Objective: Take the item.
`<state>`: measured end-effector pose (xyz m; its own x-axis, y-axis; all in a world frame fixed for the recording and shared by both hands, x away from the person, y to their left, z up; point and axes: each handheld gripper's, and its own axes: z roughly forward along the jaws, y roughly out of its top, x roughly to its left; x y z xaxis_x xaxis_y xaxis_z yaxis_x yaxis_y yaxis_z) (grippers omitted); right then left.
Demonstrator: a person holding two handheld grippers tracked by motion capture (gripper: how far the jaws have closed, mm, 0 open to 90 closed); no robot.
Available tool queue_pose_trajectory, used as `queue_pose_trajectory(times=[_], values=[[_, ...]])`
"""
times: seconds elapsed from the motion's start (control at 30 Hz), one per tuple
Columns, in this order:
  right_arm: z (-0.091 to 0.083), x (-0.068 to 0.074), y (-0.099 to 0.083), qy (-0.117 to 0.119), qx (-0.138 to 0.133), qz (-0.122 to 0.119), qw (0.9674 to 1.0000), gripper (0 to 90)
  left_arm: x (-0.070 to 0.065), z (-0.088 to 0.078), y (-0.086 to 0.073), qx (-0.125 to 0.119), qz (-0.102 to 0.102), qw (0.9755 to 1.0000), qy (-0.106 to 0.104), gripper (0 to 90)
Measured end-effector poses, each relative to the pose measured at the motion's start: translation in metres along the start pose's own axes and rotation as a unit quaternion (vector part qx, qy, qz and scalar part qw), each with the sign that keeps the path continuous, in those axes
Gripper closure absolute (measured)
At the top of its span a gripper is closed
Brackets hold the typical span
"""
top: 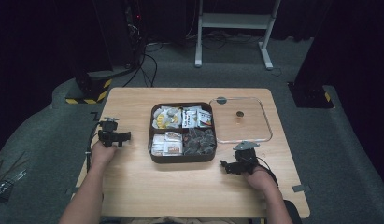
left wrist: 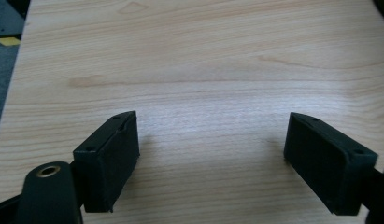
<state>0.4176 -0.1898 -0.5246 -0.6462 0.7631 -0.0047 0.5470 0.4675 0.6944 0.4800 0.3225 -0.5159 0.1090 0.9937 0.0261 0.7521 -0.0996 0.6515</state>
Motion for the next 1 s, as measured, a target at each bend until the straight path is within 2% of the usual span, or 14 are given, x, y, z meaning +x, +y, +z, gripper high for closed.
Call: queue_pose_trajectory(times=[0.1,0.13,0.2,0.37,0.43,0.47,0.53,0.6,0.67,0.83,0.9,1.0], values=[[0.000,0.000,0.000,0.000,0.000,0.000,1.0000,7.8,0.000,-0.002,0.001,-0.007,-0.004,0.9999,-0.012,19.9],[0.000,0.000,0.000,0.000,0.000,0.000,1.0000,7.8,0.001,-0.006,0.002,-0.013,-0.019,0.9994,-0.026,20.4],[0.000,0.000,0.000,0.000,0.000,0.000,1.0000,7.8,0.003,-0.009,0.003,-0.017,-0.030,0.9986,-0.041,20.6],[0.000,0.000,0.000,0.000,0.000,0.000,1.0000,7.8,0.003,-0.013,0.005,-0.022,-0.033,0.9983,-0.042,21.3],[0.000,0.000,0.000,0.000,0.000,0.000,1.0000,7.8,0.003,-0.014,0.009,0.000,-0.017,0.9988,-0.046,17.6],[0.000,0.000,0.000,0.000,0.000,0.000,1.0000,7.8,0.003,-0.014,0.009,0.000,-0.017,0.9988,-0.046,16.5],[0.000,0.000,0.000,0.000,0.000,0.000,1.0000,7.8,-0.002,-0.014,0.011,0.017,-0.001,0.9993,-0.033,18.4],[0.000,0.000,0.000,0.000,0.000,0.000,1.0000,7.8,-0.003,-0.016,0.012,0.019,0.006,0.9988,-0.045,17.8],[0.000,0.000,0.000,0.000,0.000,0.000,1.0000,7.8,-0.003,-0.018,0.012,0.017,0.016,0.9980,-0.058,16.9],[0.000,0.000,0.000,0.000,0.000,0.000,1.0000,7.8,-0.004,-0.025,0.014,0.010,0.027,0.9968,-0.075,17.6],[0.000,0.000,0.000,0.000,0.000,0.000,1.0000,7.8,-0.004,-0.027,0.014,0.004,0.025,0.9952,-0.095,21.7],[0.000,0.000,0.000,0.000,0.000,0.000,1.0000,7.8,-0.005,-0.030,0.015,-0.008,0.026,0.9946,-0.100,24.5]])
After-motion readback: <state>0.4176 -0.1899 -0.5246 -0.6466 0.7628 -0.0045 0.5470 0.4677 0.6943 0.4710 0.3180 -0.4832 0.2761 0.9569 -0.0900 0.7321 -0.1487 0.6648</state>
